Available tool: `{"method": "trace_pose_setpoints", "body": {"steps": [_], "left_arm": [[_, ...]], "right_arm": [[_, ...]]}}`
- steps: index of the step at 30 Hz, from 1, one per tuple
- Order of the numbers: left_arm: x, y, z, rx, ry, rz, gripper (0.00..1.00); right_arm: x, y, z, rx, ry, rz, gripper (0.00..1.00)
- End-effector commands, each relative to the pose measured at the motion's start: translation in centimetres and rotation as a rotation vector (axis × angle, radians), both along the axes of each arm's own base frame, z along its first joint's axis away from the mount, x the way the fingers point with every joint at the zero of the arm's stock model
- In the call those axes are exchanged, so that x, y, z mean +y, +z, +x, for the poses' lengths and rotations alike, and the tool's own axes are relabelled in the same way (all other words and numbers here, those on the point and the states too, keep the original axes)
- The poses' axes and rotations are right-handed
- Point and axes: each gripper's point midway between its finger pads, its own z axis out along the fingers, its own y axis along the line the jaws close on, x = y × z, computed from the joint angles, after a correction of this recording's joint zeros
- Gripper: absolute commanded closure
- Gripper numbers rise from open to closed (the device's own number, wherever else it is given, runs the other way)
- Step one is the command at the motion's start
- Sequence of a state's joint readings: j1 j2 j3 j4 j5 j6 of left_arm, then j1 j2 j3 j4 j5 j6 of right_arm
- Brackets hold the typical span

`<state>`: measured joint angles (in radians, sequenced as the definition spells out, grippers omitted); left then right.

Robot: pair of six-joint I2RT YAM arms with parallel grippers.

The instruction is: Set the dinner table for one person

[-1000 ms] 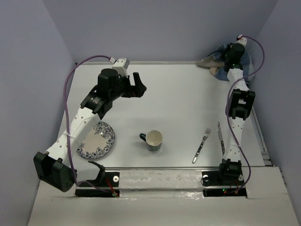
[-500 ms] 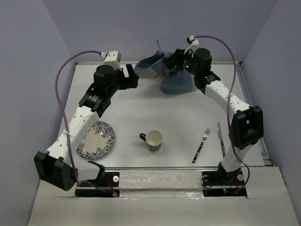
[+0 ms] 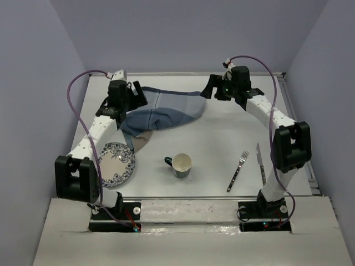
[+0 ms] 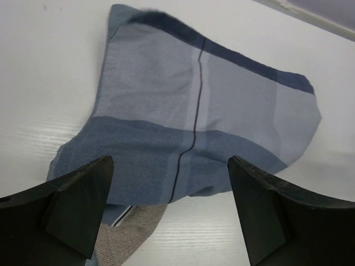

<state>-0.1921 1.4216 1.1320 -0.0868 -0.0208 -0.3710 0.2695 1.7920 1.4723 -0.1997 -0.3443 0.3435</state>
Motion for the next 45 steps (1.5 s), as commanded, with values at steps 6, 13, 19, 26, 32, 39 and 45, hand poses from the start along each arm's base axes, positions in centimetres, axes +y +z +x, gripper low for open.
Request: {"method": "trace_pose_setpoints", "body": {"steps": [6, 13, 19, 26, 32, 39, 45], "left_arm": [[5.5, -4.8, -0.9, 0.155, 0.198, 0.068, 0.06], [7.2, -8.6, -1.9, 0.317, 0.204, 0.141, 0.01], [6.3, -12.3, -1.9, 0.411, 0.155, 0.128, 0.01], [4.4, -14.4, 1.7, 0.411, 0.095, 0.061, 0.78], [2.9, -6.0, 8.1, 0.160, 0.074, -0.022, 1.00], [5.3, 12.7, 9.8, -0.191, 0.150, 0.067, 1.00], [5.1, 24.6, 8.6, -0.391, 0.104, 0.095, 1.00]], "right_arm": [[4.4, -8.3, 3.4, 0.213, 0.058, 0.061, 0.00], [4.7, -12.6, 3.3, 0.317, -0.033, 0.052, 0.00], [5.3, -14.5, 4.3, 0.328, -0.066, 0.106, 0.36], [5.2, -9.0, 6.4, 0.179, -0.099, 0.134, 1.00], [3.5, 0.5, 3.7, 0.033, -0.059, 0.081, 1.00], [2.2, 11.6, -5.4, -0.073, 0.043, 0.040, 1.00], [0.9, 20.8, -11.2, -0.201, 0.074, 0.091, 1.00]]}}
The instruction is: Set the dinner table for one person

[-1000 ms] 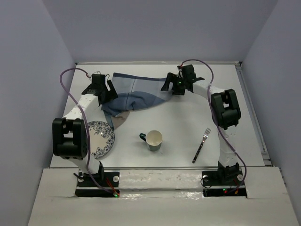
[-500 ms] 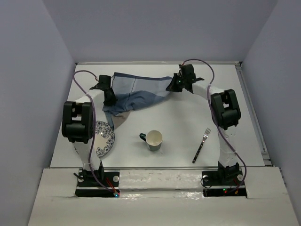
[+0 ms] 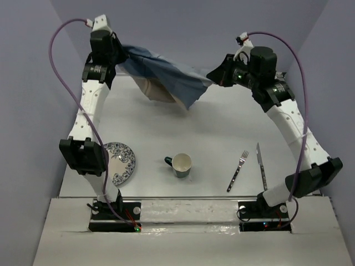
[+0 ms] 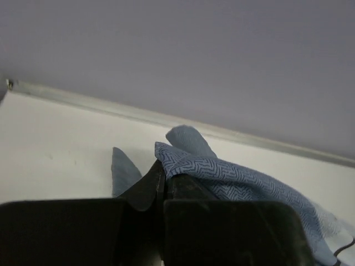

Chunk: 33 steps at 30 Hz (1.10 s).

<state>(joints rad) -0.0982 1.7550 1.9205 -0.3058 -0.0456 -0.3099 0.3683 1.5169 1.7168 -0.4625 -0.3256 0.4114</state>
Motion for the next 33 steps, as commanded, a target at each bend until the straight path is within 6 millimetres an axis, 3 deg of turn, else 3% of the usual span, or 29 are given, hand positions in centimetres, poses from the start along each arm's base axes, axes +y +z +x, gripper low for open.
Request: {"method": "trace_pose_setpoints", "body": {"steps": [1, 3, 4, 5, 6, 7, 8, 9, 10, 12, 13, 15, 16, 17, 18, 19, 20, 21, 22, 23, 24, 25, 27, 28, 31, 33], "left_arm": [[1.0, 7.0, 0.0, -0.114, -0.001, 0.070, 1.00], [0.0, 6.7, 1.8, -0.112, -0.043, 0.062, 1.00], [-0.3, 9.1, 2.1, -0.165, -0.048, 0.051, 0.99], [-1.1, 6.4, 4.5, -0.126, -0.057, 0.049, 0.65], [-1.1, 5.9, 5.6, -0.140, -0.040, 0.026, 0.23], [-1.3, 4.6, 6.3, -0.117, -0.042, 0.028, 0.23], [-1.6, 2.4, 7.5, -0.076, -0.044, 0.011, 0.01], [-2.2, 1.3, 7.7, -0.053, -0.056, 0.013, 0.01], [-2.3, -0.8, 7.7, 0.003, -0.054, 0.041, 0.01], [-2.6, -2.5, 6.9, 0.063, -0.067, 0.082, 0.01], [-2.3, -3.6, 5.6, 0.117, -0.057, 0.131, 0.01], [-1.7, -4.3, 3.8, 0.166, -0.041, 0.151, 0.01], [-1.5, -8.1, 2.7, 0.249, -0.046, 0.162, 0.01], [-1.2, -8.6, 1.4, 0.260, -0.037, 0.165, 0.01], [-0.9, -5.9, -1.0, 0.209, -0.022, 0.141, 0.01], [-0.8, -10.3, -2.9, 0.296, -0.032, 0.146, 0.01], [-1.1, -9.2, -5.3, 0.279, -0.032, 0.145, 0.01], [-1.2, -10.3, -6.8, 0.304, -0.034, 0.156, 0.01], [-1.7, -14.9, -9.3, 0.409, -0.055, 0.166, 0.01], [-2.8, -15.2, -11.4, 0.416, -0.087, 0.173, 0.01], [-3.0, -16.5, -12.6, 0.452, -0.088, 0.180, 0.01], [-3.2, -19.7, -14.8, 0.535, -0.097, 0.173, 0.02], [-4.0, -21.3, -17.2, 0.581, -0.121, 0.162, 0.03], [-3.9, -23.4, -18.9, 0.642, -0.123, 0.166, 0.03], [-3.9, -25.5, -21.0, 0.693, -0.141, 0.168, 0.02], [-4.2, -26.9, -20.9, 0.738, -0.168, 0.183, 0.01]], "right_arm": [[-1.5, 2.1, -3.4, 0.019, 0.015, -0.041, 1.00], [-1.8, 1.5, -3.1, 0.035, -0.005, -0.059, 1.00], [-1.9, -0.4, -2.6, 0.075, -0.020, -0.079, 1.00], [-2.4, -1.5, -2.1, 0.094, -0.055, -0.097, 1.00], [-2.5, -4.0, -1.6, 0.133, -0.073, -0.116, 1.00], [-2.9, -4.1, -1.3, 0.131, -0.099, -0.124, 1.00], [-3.7, -7.2, -0.4, 0.157, -0.157, -0.161, 1.00], [-4.3, -8.7, 0.0, 0.169, -0.196, -0.186, 1.00], [-4.9, -11.7, 0.3, 0.190, -0.234, -0.207, 1.00], [-6.0, -14.0, 0.5, 0.191, -0.296, -0.224, 1.00], [-5.9, -15.4, 0.1, 0.178, -0.286, -0.208, 1.00], [-5.8, -16.2, -0.2, 0.179, -0.282, -0.191, 1.00], [-5.8, -16.7, -0.4, 0.191, -0.283, -0.191, 1.00], [-5.9, -17.4, -0.6, 0.208, -0.287, -0.199, 1.00], [-6.1, -18.6, -0.5, 0.235, -0.293, -0.221, 0.89], [-6.1, -19.3, -0.5, 0.261, -0.290, -0.237, 0.72], [-6.5, -21.6, -1.1, 0.356, -0.297, -0.288, 0.39], [-6.7, -21.8, -1.1, 0.373, -0.311, -0.295, 0.24], [-7.0, -22.1, -1.1, 0.378, -0.326, -0.307, 0.13], [-7.1, -22.2, -1.2, 0.378, -0.330, -0.310, 0.04], [-7.6, -22.1, -0.9, 0.375, -0.345, -0.311, 0.03], [-7.7, -21.9, -0.9, 0.365, -0.345, -0.317, 0.03], [-9.3, -21.5, -0.3, 0.359, -0.383, -0.316, 0.04], [-10.9, -21.4, 0.2, 0.360, -0.418, -0.315, 0.04], [-13.7, -21.4, 0.9, 0.364, -0.493, -0.327, 0.05], [-14.5, -20.6, 0.9, 0.332, -0.516, -0.350, 0.07]]}}
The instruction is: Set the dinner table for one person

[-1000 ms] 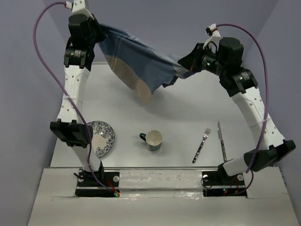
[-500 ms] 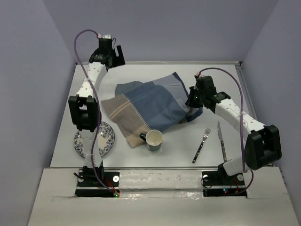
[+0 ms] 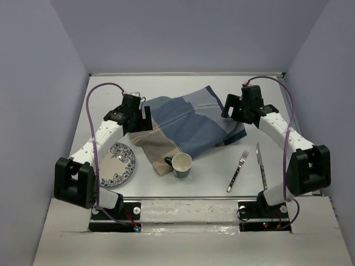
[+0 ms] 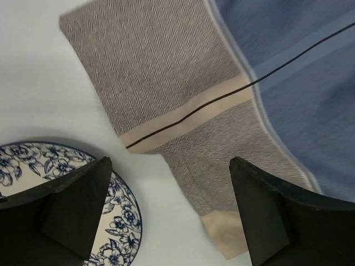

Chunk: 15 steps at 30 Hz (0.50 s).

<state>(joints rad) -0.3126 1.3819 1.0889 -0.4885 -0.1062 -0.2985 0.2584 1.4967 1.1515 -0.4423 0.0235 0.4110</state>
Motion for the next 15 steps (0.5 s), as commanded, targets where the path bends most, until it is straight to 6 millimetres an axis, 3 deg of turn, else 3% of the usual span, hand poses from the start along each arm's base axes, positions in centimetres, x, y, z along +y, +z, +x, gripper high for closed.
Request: {"method": "trace_pose_setpoints", "body": {"steps": [1, 4, 8, 10, 12, 13, 14, 15], "left_arm": [[-0.3, -5.0, -1.0, 0.152, -0.023, 0.026, 0.01], [-1.5, -6.7, -0.6, 0.184, -0.065, 0.015, 0.01], [-2.4, -9.5, 0.4, 0.234, -0.091, 0.022, 0.02], [-2.7, -10.0, 1.3, 0.221, -0.090, 0.029, 0.10], [-3.3, -10.5, 3.1, 0.202, -0.085, 0.024, 0.27], [-3.7, -9.8, 4.9, 0.150, -0.075, 0.013, 0.36], [-3.7, -10.5, 5.8, 0.147, -0.060, 0.022, 0.60], [-3.8, -10.5, 6.8, 0.127, -0.048, 0.026, 0.71]], "right_arm": [[-3.0, 3.8, 1.6, -0.116, -0.071, -0.061, 0.08], [-2.3, 3.0, 0.5, -0.066, -0.047, -0.024, 0.06], [-0.9, 0.1, -1.3, 0.032, -0.013, 0.050, 0.03], [-0.5, -1.1, -1.5, 0.058, -0.002, 0.065, 0.08], [0.0, -1.4, -1.0, 0.063, 0.006, 0.082, 0.26], [0.2, -1.9, -0.6, 0.069, 0.008, 0.088, 0.41], [0.4, -1.7, 0.2, 0.049, 0.008, 0.095, 0.68], [0.6, -1.7, 0.8, 0.041, 0.008, 0.099, 0.79]]}}
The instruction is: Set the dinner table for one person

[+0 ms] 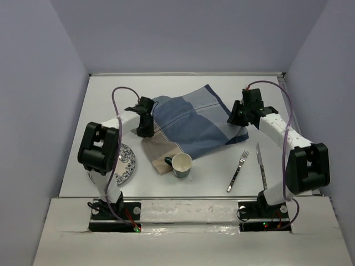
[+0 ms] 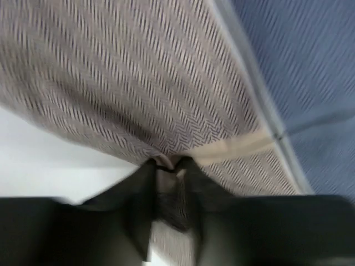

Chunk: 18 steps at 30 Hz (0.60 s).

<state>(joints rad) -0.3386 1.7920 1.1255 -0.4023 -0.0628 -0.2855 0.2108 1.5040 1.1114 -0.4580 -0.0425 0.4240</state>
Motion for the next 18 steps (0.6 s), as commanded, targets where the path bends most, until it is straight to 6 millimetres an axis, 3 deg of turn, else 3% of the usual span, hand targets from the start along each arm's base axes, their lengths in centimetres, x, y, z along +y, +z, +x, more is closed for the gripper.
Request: {"method": "trace_pose_setpoints", "body": {"steps": [1, 2, 6, 7, 9, 10, 11, 12, 13, 14, 16, 17, 18], "left_arm": [[-1.9, 2.6, 8.0, -0.221, 0.029, -0.042, 0.93], [-1.9, 1.7, 9.0, -0.218, 0.039, -0.024, 1.00], [-1.6, 3.7, 15.4, -0.342, 0.121, -0.046, 1.00], [-1.0, 6.5, 18.3, -0.427, 0.158, -0.056, 1.00], [-0.4, 7.4, 21.1, -0.478, 0.199, -0.061, 1.00], [-0.8, 10.7, 23.4, -0.547, 0.205, -0.107, 1.00], [-0.4, 10.2, 24.6, -0.536, 0.222, -0.131, 0.95], [-0.4, 10.7, 25.2, -0.535, 0.222, -0.147, 0.81], [-0.6, 12.7, 25.7, -0.544, 0.213, -0.155, 0.45], [-0.5, 13.7, 25.6, -0.553, 0.206, -0.146, 0.27], [0.0, 15.7, 24.5, -0.572, 0.203, -0.138, 0.11], [0.6, 14.4, 22.9, -0.542, 0.213, -0.116, 0.09], [1.0, 18.7, 21.4, -0.618, 0.218, -0.145, 0.09]], "right_arm": [[1.8, 0.3, 3.1, -0.053, 0.013, 0.067, 0.89], [1.7, 0.5, 3.9, -0.067, 0.006, 0.073, 1.00], [2.1, 2.1, 7.4, -0.157, -0.009, 0.086, 1.00], [2.3, 2.5, 7.9, -0.172, -0.007, 0.091, 1.00], [2.6, 3.3, 9.1, -0.204, -0.001, 0.096, 1.00], [2.7, 3.3, 9.3, -0.205, 0.011, 0.095, 1.00], [2.9, 3.1, 9.3, -0.199, 0.019, 0.099, 1.00], [3.0, 3.0, 9.0, -0.192, 0.027, 0.107, 1.00], [3.0, 2.9, 8.7, -0.186, 0.027, 0.108, 1.00], [3.0, 2.9, 8.5, -0.183, 0.025, 0.110, 0.99], [2.8, 3.8, 7.7, -0.202, 0.032, 0.111, 0.88], [2.7, 3.6, 7.1, -0.197, 0.036, 0.108, 0.80], [2.7, 4.0, 6.8, -0.203, 0.040, 0.111, 0.68]]}}
